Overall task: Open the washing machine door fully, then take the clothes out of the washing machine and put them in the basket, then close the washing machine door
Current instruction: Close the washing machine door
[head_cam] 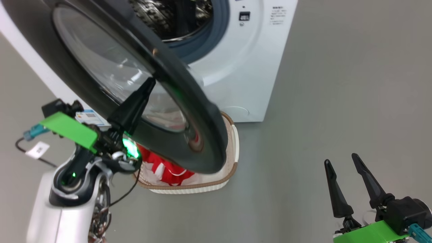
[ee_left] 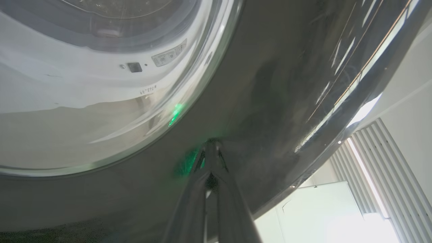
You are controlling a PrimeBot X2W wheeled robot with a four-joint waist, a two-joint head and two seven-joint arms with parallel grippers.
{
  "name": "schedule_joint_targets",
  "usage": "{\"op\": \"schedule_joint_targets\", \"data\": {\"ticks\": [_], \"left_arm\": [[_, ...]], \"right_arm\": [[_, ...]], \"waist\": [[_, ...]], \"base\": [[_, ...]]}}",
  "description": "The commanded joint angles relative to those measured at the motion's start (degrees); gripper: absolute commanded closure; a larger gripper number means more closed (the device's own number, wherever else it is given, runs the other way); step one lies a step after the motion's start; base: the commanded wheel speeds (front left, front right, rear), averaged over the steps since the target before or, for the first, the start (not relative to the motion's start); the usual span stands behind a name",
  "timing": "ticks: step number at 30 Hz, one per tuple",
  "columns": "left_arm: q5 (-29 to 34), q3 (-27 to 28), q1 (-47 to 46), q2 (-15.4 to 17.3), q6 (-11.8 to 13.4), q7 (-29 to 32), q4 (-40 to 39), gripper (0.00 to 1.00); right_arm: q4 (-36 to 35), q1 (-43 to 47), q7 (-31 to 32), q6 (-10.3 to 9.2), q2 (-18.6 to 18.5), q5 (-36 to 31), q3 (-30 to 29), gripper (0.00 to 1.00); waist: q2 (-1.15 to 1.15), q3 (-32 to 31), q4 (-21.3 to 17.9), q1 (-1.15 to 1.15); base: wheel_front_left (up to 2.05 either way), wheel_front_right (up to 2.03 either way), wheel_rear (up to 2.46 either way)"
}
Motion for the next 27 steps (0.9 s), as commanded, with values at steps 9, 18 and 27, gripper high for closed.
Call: {"op": "schedule_joint_targets", "data": {"ticks": [9,18,27], "left_arm": [[-0.88,0.52,-7.91,0.87,-3.22,-2.65,2.59,1.0],[1.17,0.82,-14.03,1.24,-5.45,-4.69,7.51,1.0],[1.39,1.25,-18.91,1.53,-6.84,-4.63,11.67,1.0]], "right_arm": [[-1.99,-3.23,-0.37,0.35,-0.78,0.66,1.73,0.0],[-2.24,-4.43,-0.37,0.35,-0.78,1.02,1.89,0.0],[-2.23,-5.44,-0.37,0.35,-0.78,0.95,2.13,0.0]], "waist": [[0.0,4.11,-3.62,0.0],[0.0,7.18,-5.43,0.0],[0.0,9.23,-6.5,0.0]], "base": [[0.0,0.0,0.0],[0.0,0.0,0.0],[0.0,0.0,0.0]]}}
